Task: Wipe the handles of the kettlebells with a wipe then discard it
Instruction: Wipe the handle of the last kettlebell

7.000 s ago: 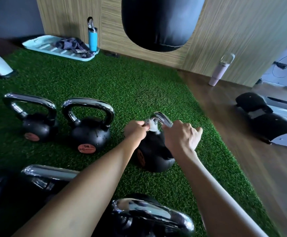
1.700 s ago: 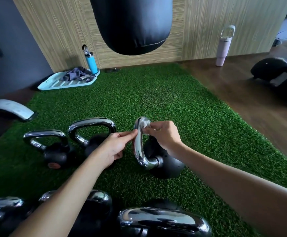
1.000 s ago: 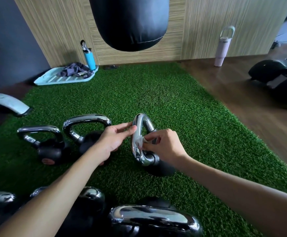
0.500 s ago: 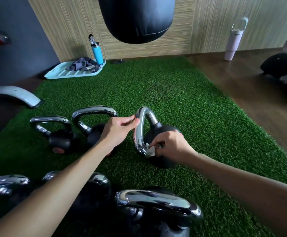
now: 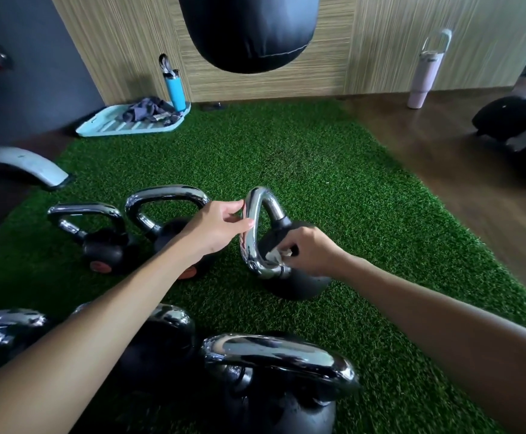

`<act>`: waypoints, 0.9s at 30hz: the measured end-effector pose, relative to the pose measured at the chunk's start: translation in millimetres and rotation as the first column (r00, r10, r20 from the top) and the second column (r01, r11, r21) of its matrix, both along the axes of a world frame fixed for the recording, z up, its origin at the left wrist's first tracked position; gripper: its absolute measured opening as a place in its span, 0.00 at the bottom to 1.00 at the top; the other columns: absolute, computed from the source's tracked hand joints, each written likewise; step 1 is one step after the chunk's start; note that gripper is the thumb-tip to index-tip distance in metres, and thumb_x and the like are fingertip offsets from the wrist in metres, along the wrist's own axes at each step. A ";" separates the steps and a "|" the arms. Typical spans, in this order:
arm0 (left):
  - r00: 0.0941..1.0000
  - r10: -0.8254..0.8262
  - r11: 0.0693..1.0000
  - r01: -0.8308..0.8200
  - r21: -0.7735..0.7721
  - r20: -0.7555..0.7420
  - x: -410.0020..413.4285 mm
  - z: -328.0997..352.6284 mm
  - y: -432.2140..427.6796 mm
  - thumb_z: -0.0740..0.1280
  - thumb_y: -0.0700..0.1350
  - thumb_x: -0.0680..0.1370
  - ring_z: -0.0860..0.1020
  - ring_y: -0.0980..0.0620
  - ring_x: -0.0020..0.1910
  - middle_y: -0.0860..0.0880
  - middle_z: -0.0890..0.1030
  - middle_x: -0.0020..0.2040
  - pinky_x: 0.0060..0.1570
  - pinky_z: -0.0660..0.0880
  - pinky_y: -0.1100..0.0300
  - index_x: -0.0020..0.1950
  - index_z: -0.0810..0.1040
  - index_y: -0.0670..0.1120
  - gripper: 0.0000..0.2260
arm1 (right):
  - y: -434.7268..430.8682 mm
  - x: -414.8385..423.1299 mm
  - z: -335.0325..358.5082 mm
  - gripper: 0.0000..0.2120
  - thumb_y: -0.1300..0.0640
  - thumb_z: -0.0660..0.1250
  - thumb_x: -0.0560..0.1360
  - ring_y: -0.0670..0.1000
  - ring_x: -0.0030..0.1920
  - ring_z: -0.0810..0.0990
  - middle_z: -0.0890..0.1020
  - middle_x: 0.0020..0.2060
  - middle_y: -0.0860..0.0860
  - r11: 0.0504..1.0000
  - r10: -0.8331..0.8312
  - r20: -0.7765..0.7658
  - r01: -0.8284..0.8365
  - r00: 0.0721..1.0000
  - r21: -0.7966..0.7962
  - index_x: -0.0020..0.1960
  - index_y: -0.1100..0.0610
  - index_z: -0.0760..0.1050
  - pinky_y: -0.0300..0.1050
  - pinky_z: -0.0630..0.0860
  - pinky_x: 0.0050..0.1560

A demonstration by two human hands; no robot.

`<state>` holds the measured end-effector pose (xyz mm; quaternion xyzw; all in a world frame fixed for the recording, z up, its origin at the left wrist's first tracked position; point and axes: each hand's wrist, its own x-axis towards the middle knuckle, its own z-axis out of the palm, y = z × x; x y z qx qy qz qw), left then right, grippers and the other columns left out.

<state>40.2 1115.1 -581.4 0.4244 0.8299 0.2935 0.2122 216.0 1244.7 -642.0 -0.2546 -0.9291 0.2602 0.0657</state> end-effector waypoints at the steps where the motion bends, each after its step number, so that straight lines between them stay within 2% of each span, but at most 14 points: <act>1: 1.000 0.007 1.000 -0.007 0.004 0.007 0.4 -0.1 -2.3 0.72 0.55 0.77 0.76 0.54 0.65 0.53 0.74 0.73 0.48 0.68 0.62 0.76 0.69 0.55 0.28 | -1.1 -2.1 2.9 0.10 0.53 0.72 0.75 0.39 0.41 0.79 0.84 0.50 0.44 0.999 0.048 0.039 -0.049 0.998 0.008 0.56 0.49 0.84 0.42 0.80 0.44; 3: 0.999 0.027 1.000 -0.028 0.007 0.017 0.4 0.8 -5.6 0.73 0.56 0.76 0.75 0.52 0.67 0.52 0.75 0.72 0.55 0.67 0.59 0.76 0.70 0.56 0.29 | -0.6 -6.7 9.4 0.12 0.54 0.69 0.77 0.36 0.40 0.76 0.83 0.55 0.44 0.990 0.137 0.132 -0.140 0.982 0.014 0.60 0.50 0.82 0.33 0.73 0.43; 6: 0.998 0.050 0.999 -0.051 0.012 0.034 -0.7 -1.2 -10.8 0.74 0.55 0.76 0.76 0.53 0.67 0.52 0.77 0.71 0.58 0.66 0.59 0.75 0.71 0.55 0.28 | -3.8 -10.5 14.8 0.13 0.57 0.69 0.78 0.40 0.39 0.78 0.83 0.55 0.44 0.990 0.136 0.167 -0.138 0.977 0.003 0.62 0.51 0.82 0.32 0.74 0.39; 8: 0.997 0.069 0.997 -0.070 0.031 0.037 0.7 -1.7 -14.2 0.74 0.56 0.75 0.76 0.53 0.66 0.52 0.78 0.70 0.56 0.67 0.61 0.74 0.73 0.55 0.28 | -10.5 -13.3 18.1 0.12 0.61 0.70 0.77 0.41 0.38 0.78 0.83 0.50 0.45 0.993 0.108 0.130 -0.101 0.986 -0.058 0.60 0.54 0.82 0.31 0.72 0.34; 11: 0.993 0.097 0.994 -0.099 0.036 0.064 3.3 -0.1 -16.7 0.74 0.55 0.75 0.77 0.53 0.65 0.52 0.78 0.69 0.44 0.67 0.66 0.73 0.73 0.56 0.27 | -14.2 -17.3 22.1 0.10 0.64 0.70 0.77 0.40 0.37 0.77 0.82 0.44 0.44 0.969 0.089 0.034 -0.079 0.995 -0.236 0.57 0.56 0.84 0.31 0.72 0.30; 12: 0.993 0.095 0.995 -0.098 0.037 0.076 3.0 -0.6 -16.5 0.74 0.55 0.75 0.77 0.53 0.64 0.52 0.78 0.69 0.43 0.66 0.67 0.73 0.73 0.56 0.27 | -14.4 -17.3 22.9 0.11 0.65 0.71 0.76 0.39 0.36 0.77 0.82 0.43 0.44 0.959 0.072 0.011 -0.067 0.997 -0.274 0.57 0.57 0.84 0.28 0.71 0.29; 15: 0.989 0.094 0.993 -0.100 0.056 0.113 4.6 -0.3 -17.1 0.75 0.54 0.75 0.76 0.58 0.58 0.51 0.79 0.68 0.50 0.67 0.67 0.73 0.74 0.56 0.27 | -13.2 -15.8 20.2 0.12 0.64 0.72 0.76 0.37 0.34 0.77 0.81 0.43 0.43 0.960 0.036 0.046 -0.022 0.998 -0.280 0.58 0.54 0.84 0.25 0.68 0.27; 16: 0.989 0.089 0.994 -0.096 0.053 0.115 3.8 -0.7 -17.2 0.75 0.54 0.75 0.75 0.59 0.56 0.51 0.79 0.68 0.47 0.66 0.68 0.72 0.74 0.56 0.26 | -13.2 -15.8 20.3 0.12 0.63 0.73 0.76 0.37 0.35 0.77 0.81 0.42 0.41 0.960 0.027 0.060 -0.009 0.998 -0.281 0.57 0.53 0.84 0.24 0.68 0.28; 18: 0.992 0.080 0.995 -0.085 0.046 0.102 4.6 0.8 -18.5 0.75 0.55 0.75 0.76 0.59 0.56 0.52 0.80 0.67 0.42 0.64 0.71 0.72 0.74 0.56 0.26 | -12.6 -17.2 20.3 0.09 0.62 0.75 0.74 0.38 0.38 0.80 0.85 0.41 0.42 0.908 0.007 0.003 -0.005 1.000 -0.419 0.54 0.55 0.85 0.26 0.71 0.33; 21: 0.995 0.079 0.996 -0.080 0.027 0.065 4.4 0.4 -20.7 0.74 0.57 0.75 0.77 0.57 0.62 0.54 0.79 0.68 0.49 0.66 0.66 0.73 0.74 0.57 0.27 | -17.7 -21.3 18.7 0.08 0.62 0.77 0.71 0.40 0.37 0.83 0.87 0.40 0.48 0.760 -0.117 -0.122 0.010 0.986 -0.649 0.49 0.57 0.86 0.32 0.76 0.40; 24: 0.994 0.086 0.996 -0.086 0.004 0.067 1.5 -0.2 -20.4 0.74 0.58 0.75 0.77 0.56 0.63 0.54 0.79 0.68 0.55 0.65 0.62 0.73 0.74 0.57 0.27 | -22.6 -30.8 15.2 0.08 0.60 0.78 0.68 0.51 0.47 0.84 0.88 0.43 0.50 0.672 -0.308 -0.170 0.088 0.936 -0.735 0.46 0.51 0.86 0.46 0.80 0.54; 26: 0.993 0.094 0.996 -0.094 -0.004 0.073 -1.6 -0.5 -19.2 0.75 0.58 0.74 0.77 0.55 0.64 0.54 0.80 0.67 0.56 0.66 0.61 0.72 0.74 0.58 0.27 | -20.8 -35.0 15.4 0.10 0.61 0.78 0.68 0.50 0.45 0.83 0.87 0.43 0.50 0.665 -0.320 -0.167 0.096 0.932 -0.741 0.47 0.52 0.86 0.46 0.81 0.54; 27: 0.992 0.095 0.995 -0.095 -0.003 0.080 -1.6 -0.2 -19.1 0.75 0.59 0.73 0.78 0.55 0.64 0.54 0.80 0.67 0.56 0.67 0.61 0.72 0.75 0.57 0.28 | -20.6 -34.4 17.5 0.11 0.63 0.77 0.69 0.46 0.40 0.83 0.87 0.42 0.50 0.669 -0.262 -0.148 0.069 0.954 -0.740 0.50 0.55 0.85 0.42 0.82 0.48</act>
